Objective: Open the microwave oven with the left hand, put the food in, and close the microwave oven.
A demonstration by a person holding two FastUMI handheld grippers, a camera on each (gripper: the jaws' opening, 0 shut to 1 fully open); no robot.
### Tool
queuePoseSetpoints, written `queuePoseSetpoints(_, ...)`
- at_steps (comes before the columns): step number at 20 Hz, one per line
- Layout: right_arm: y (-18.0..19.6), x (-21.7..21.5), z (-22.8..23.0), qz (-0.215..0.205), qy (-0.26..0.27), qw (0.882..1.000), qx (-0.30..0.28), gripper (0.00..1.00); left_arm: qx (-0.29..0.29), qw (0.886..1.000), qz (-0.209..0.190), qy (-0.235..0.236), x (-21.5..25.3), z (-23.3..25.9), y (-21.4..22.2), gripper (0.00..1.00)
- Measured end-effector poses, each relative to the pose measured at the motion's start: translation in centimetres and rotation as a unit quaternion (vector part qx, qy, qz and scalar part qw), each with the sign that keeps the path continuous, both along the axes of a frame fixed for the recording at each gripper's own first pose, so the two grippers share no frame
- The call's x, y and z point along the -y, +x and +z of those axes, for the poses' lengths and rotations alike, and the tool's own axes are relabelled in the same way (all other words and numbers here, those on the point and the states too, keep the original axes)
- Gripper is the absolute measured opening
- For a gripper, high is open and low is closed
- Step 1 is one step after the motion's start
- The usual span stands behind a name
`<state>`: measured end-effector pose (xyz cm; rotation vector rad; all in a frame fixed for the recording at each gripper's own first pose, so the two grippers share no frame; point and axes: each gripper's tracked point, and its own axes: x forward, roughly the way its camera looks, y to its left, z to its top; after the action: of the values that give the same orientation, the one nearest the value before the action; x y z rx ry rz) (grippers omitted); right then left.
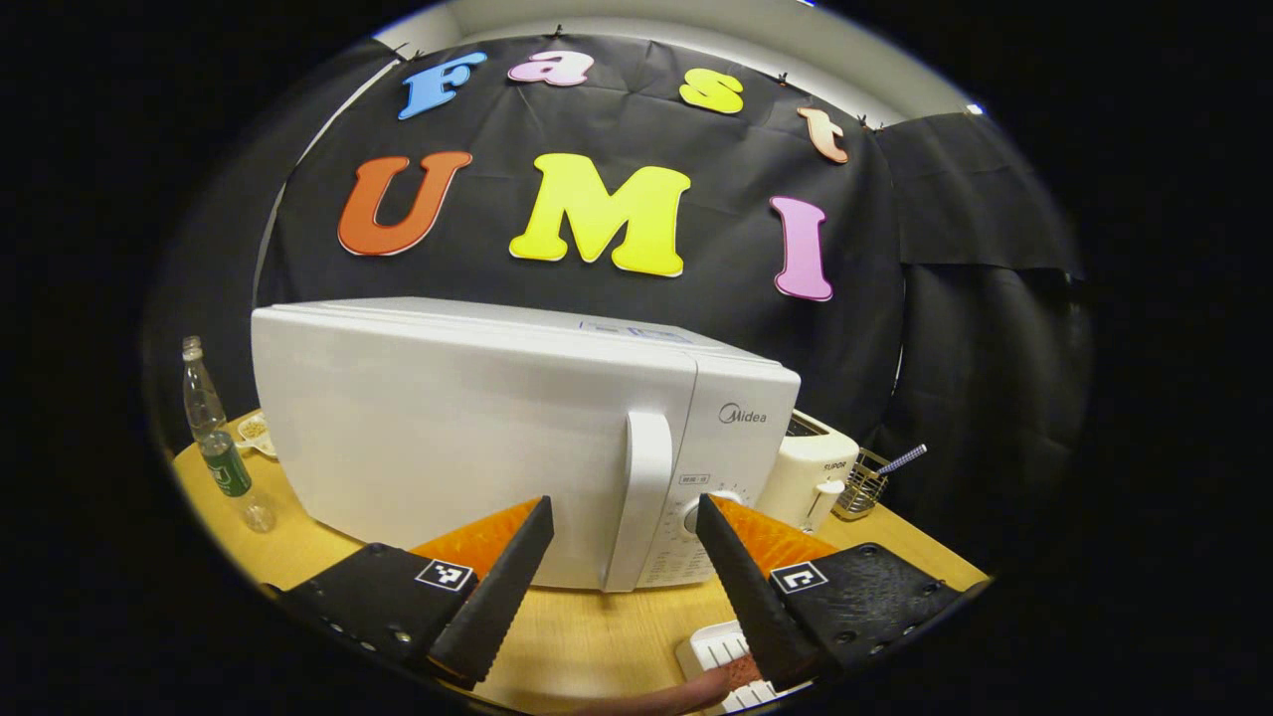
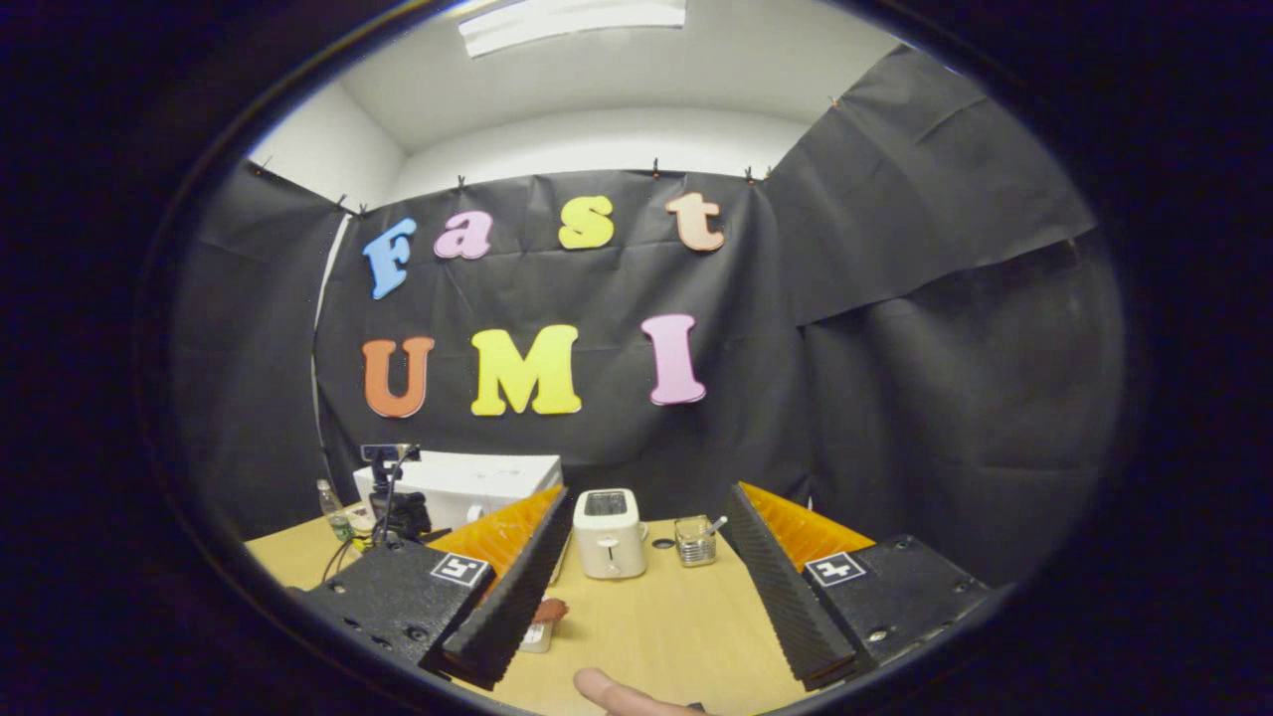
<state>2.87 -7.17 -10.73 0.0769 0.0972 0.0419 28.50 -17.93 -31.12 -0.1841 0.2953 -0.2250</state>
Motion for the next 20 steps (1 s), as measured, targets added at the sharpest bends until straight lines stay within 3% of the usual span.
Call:
queuePoseSetpoints(3,0.2,0.8,-0.9,-0.004,-0.017,1.0,-0.001,1.0,0.029,0.999,0.022,0.032,0.0,-0.3,2.1,0.89)
queuePoseSetpoints(4,0.2,0.9,-1.0,-0.004,-0.022,1.0,0.0,1.0,0.038,0.998,0.032,0.05,-0.1,-0.2,2.7,0.72)
queuePoseSetpoints(6,0.0,1.0,-1.2,-0.001,-0.027,1.0,0.0,1.0,0.041,0.995,0.061,0.065,-0.6,-0.5,2.7,0.63)
queuePoseSetpoints(7,-0.3,1.1,-1.2,0.001,-0.026,1.0,0.003,0.94,0.04,0.995,0.062,0.069,-0.7,-0.8,3.1,0.57)
queuePoseSetpoints(8,-0.5,1.3,-1.0,0.002,-0.025,1.0,0.006,0.94,0.033,0.996,0.06,0.06,-0.5,-1.0,3.1,0.55)
queuePoseSetpoints(9,-0.7,1.5,-0.9,0.0,-0.024,1.0,0.009,1.0,0.014,0.998,0.052,0.038,0.3,-1.5,2.7,0.48)
queuePoseSetpoints(10,-0.9,1.7,-0.7,-0.002,-0.024,1.0,0.012,1.0,0.008,0.998,0.059,0.03,0.4,-1.6,2.3,0.27)
queuePoseSetpoints(11,-1.3,1.8,-0.7,-0.004,-0.024,1.0,0.015,1.0,0.004,0.997,0.066,0.031,0.2,-1.5,2.6,0.27)
queuePoseSetpoints(12,-1.7,1.9,-0.6,-0.004,-0.024,1.0,0.016,1.0,-0.003,0.997,0.069,0.039,0.3,-1.9,2.7,0.12)
queuePoseSetpoints(13,-2.1,1.9,-0.7,0.0,-0.024,1.0,0.017,1.0,0.0,0.997,0.069,0.046,0.1,-1.8,2.5,0.18)
queuePoseSetpoints(15,-3.1,2.2,-1.1,0.009,-0.03,0.999,0.015,1.0,-0.003,0.997,0.065,0.044,0.2,-1.7,2.3,0.18)
queuePoseSetpoints(20,-4.4,5.2,-2.2,-0.039,-0.016,0.999,0.008,1.0,-0.01,0.997,0.049,0.054,0.3,-2.2,1.9,0.18)
